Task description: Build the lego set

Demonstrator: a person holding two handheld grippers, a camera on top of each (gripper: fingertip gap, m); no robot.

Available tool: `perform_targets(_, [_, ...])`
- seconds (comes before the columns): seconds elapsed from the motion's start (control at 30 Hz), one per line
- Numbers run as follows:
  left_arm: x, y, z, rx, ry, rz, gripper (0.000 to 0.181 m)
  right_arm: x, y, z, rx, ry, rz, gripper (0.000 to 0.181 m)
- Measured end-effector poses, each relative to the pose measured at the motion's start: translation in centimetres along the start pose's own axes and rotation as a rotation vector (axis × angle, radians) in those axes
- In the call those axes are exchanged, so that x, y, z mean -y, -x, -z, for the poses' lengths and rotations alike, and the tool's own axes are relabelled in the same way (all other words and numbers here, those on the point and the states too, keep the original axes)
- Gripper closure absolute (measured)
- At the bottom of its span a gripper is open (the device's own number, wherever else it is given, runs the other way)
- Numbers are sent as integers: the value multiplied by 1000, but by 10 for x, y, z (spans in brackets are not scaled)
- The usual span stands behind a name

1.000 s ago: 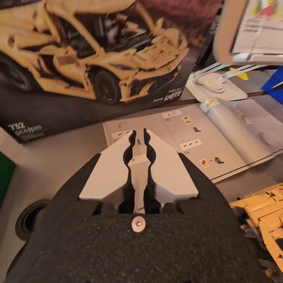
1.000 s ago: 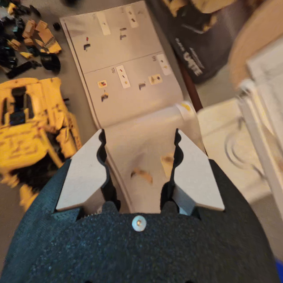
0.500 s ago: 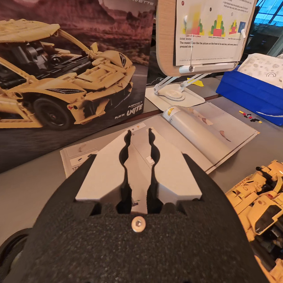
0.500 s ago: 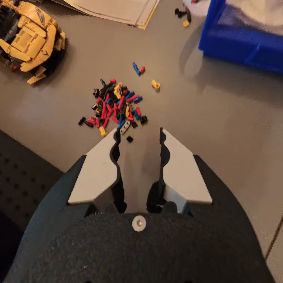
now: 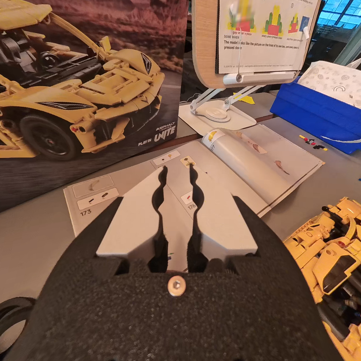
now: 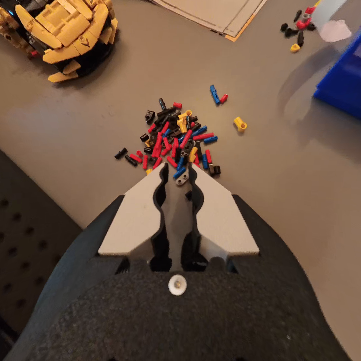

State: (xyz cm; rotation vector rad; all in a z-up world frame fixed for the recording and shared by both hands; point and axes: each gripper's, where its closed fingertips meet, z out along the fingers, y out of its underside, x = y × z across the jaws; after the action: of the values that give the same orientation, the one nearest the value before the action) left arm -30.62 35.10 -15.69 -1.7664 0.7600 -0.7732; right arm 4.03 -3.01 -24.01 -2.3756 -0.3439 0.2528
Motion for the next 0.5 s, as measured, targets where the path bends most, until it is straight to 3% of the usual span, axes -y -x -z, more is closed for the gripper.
perform_targets(0.5, [-1, 6, 3, 26, 11, -9, 159, 8, -10, -16, -50, 75, 40, 170])
